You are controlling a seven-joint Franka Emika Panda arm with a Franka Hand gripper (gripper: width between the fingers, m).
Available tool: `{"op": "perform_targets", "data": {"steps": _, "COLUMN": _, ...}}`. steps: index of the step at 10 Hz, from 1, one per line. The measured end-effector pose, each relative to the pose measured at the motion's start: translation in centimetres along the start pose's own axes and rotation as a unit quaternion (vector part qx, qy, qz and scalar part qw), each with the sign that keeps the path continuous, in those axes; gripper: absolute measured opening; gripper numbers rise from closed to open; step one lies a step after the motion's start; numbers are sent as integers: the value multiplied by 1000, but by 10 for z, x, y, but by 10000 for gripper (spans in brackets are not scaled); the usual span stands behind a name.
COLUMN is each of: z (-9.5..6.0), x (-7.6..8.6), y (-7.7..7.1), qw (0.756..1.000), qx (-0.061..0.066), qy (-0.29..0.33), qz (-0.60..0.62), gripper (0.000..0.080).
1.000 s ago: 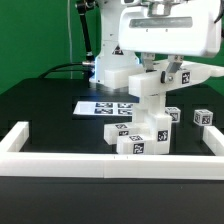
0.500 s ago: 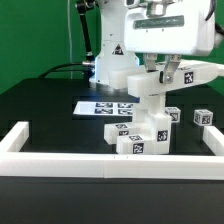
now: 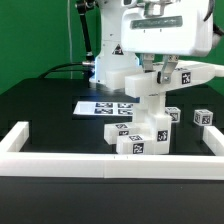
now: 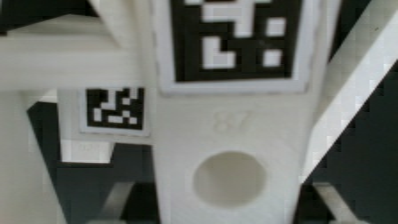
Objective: Assemble chair
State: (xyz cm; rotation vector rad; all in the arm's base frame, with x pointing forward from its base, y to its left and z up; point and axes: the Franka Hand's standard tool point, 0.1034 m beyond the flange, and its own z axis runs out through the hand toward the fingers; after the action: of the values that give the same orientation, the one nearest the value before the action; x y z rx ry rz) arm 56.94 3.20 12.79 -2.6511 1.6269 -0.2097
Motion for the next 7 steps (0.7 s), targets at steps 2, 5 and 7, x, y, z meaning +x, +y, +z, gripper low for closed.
{"op": "perform_targets", "data": {"steps": 2, "z": 0, "x": 1, "y": 0, "qw": 1000, "qx": 1, "qy": -1, "qz": 5, "gripper": 291}}
{"op": "perform_targets", "data": {"steps": 5, "z": 1, "x": 0, "y": -1, "qw": 994, "qx": 5, "qy": -8, "qz": 105, "gripper": 291}}
{"op": "perform_targets", "data": {"steps": 7, "z": 1, "x": 1, "y": 0, "qw": 993, "qx": 5, "qy": -10, "qz": 115, "gripper": 291}}
